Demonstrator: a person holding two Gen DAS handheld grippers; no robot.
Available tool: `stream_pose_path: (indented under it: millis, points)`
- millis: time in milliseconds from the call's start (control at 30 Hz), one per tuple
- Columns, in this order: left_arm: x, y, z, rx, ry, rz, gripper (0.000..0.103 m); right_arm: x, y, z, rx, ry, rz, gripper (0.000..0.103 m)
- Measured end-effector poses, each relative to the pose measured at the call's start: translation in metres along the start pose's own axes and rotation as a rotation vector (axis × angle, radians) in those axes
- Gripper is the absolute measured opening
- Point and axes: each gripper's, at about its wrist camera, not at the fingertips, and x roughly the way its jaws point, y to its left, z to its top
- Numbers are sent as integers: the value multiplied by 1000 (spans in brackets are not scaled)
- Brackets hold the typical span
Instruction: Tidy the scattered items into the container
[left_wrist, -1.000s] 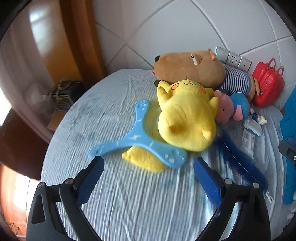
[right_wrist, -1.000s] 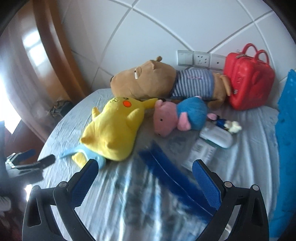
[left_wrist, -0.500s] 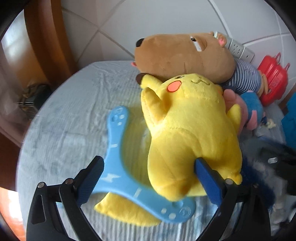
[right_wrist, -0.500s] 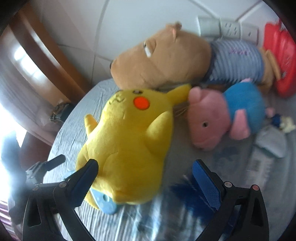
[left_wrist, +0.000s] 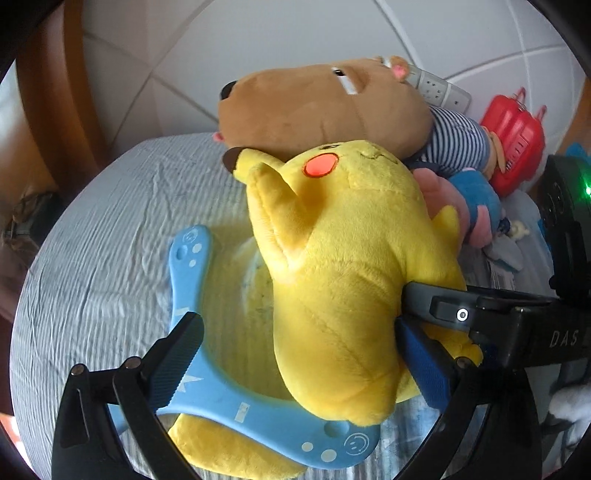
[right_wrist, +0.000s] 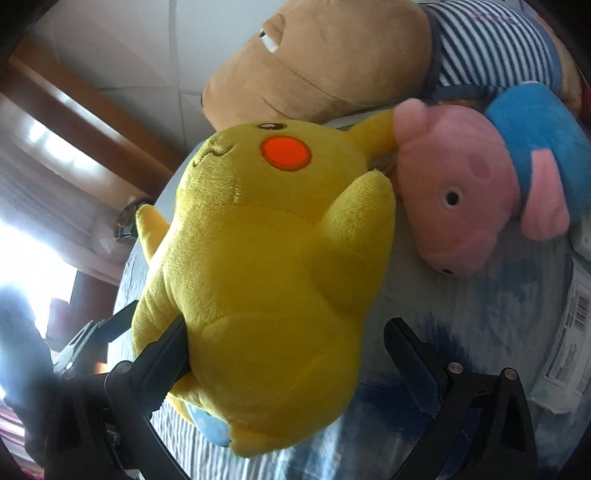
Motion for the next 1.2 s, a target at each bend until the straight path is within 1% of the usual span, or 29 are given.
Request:
stream_pose_path:
  millis: [67, 233, 267, 300, 367, 400, 433, 467, 533, 567, 667, 800, 900, 933, 967, 1067, 1133, 1200]
  points:
    - [3, 3, 1, -13, 1, -9, 103, 2, -3, 0, 9, 1, 7, 103]
    - [10, 10, -3, -44, -8, -35, 103, 17, -17, -2, 77, 27, 98, 103]
    - [10, 10, -4, -42, -15, -37, 101, 20, -18, -2, 73, 30, 108, 103]
    - [8, 9, -5, -41, -22, -52, 96, 19, -15, -2, 55, 28, 97, 103]
    - [-2, 2, -9, -25, -34, -110, 54, 18, -8, -2, 19, 22, 75, 102]
    - [-7, -2, -10, -4, -41, -99, 54, 13, -1, -4, -3, 14, 67, 92]
    - [-10, -7, -11, 22, -48, -69, 54, 9, 6, -6, -24, 6, 60, 83]
    - [-13, -8, -13, 27, -44, -62, 53, 5, 13, -8, -43, 0, 52, 82]
    - [-19, -6, -15, 14, -27, -71, 50, -1, 21, -15, -66, 7, 31, 80]
    - [-24, -6, -17, 8, -18, -76, 49, -3, 24, -19, -66, 20, 37, 80]
    - [-46, -12, -32, 35, 0, -65, 47, -14, 35, -38, -76, 47, 28, 80]
    - [-85, -17, -63, 75, 22, -69, 45, -38, 47, -83, -65, 102, 31, 80]
    - [-114, -16, -91, 95, 37, -56, 42, -60, 62, -122, -60, 151, 44, 76]
    - [-123, -17, -101, 97, 45, -50, 42, -68, 67, -138, -58, 168, 53, 75]
    - [-132, -18, -112, 97, 54, -42, 42, -76, 65, -144, -49, 179, 65, 74]
    - [-145, -15, -135, 72, 79, -20, 42, -85, 68, -184, -9, 221, 99, 70]
    - [-145, -12, -143, 43, 71, 4, 42, -88, 69, -201, -9, 216, 105, 68]
    - [-145, -10, -146, 11, 53, 37, 42, -95, 73, -208, -40, 182, 85, 68]
